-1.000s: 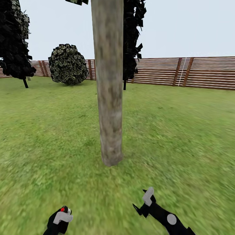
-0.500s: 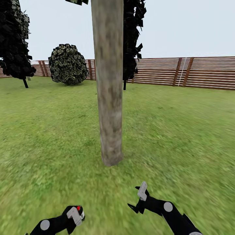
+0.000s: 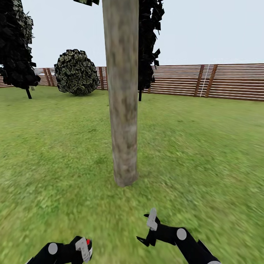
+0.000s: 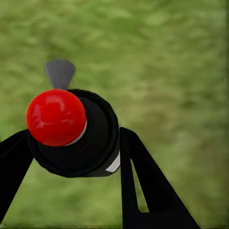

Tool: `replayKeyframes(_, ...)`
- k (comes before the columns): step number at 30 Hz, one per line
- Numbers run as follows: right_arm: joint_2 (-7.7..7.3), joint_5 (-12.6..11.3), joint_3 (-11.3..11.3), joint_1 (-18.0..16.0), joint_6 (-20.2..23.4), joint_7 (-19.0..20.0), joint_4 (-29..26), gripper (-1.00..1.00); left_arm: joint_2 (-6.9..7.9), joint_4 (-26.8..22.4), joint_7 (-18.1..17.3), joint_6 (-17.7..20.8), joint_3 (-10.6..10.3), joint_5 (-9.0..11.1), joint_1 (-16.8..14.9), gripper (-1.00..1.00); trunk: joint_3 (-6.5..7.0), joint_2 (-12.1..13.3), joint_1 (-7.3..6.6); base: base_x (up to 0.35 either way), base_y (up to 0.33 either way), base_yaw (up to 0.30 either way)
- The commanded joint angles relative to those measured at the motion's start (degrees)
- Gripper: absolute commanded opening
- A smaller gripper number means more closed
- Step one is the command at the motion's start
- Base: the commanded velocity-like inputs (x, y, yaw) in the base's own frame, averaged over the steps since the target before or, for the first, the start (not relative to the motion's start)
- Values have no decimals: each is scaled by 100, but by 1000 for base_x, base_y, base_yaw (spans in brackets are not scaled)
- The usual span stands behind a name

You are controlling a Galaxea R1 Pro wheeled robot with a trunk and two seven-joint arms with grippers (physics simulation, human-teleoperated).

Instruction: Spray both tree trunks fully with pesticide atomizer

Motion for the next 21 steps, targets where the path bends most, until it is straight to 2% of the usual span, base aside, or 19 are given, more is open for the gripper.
replayKeyframes(1, 38, -5, 145, -29, 2, 15, -4, 100, -57, -3, -108, 0, 0, -117, -2, -100, 0, 0, 0, 0, 0, 0)
replayKeyframes(2, 112, -5, 261, -71, 3, 30, -5, -100, -141, -17, -382, 1, -3, -221, -4, -100, 0, 0, 0, 0, 0, 0)
replayKeyframes(11, 170, -5, 303, -94, 3, 36, -5, -100, -214, -10, -519, 14, -4, -267, -124, -100, 0, 0, 0, 0, 0, 0)
replayKeyframes(13, 211, -4, 308, -95, 3, 36, -5, -100, -246, -7, -520, 8, -10, -284, -126, -100, 0, 0, 0, 0, 0, 0)
replayKeyframes(18, 422, 5, 324, -95, 3, 36, 2, -100, -429, -6, -515, 31, -160, -528, -130, -100, 0, 0, 0, 0, 0, 0)
replayKeyframes(20, 463, 6, 421, -95, 3, 36, 2, -100, -484, -6, -513, 48, -187, -582, -129, -100, 0, 0, 0, 0, 0, 0)
replayKeyframes(21, 479, 6, 570, -94, 3, 36, -2, -100, -521, -6, -513, 49, -198, -600, -131, -100, 0, 0, 0, 0, 0, 0)
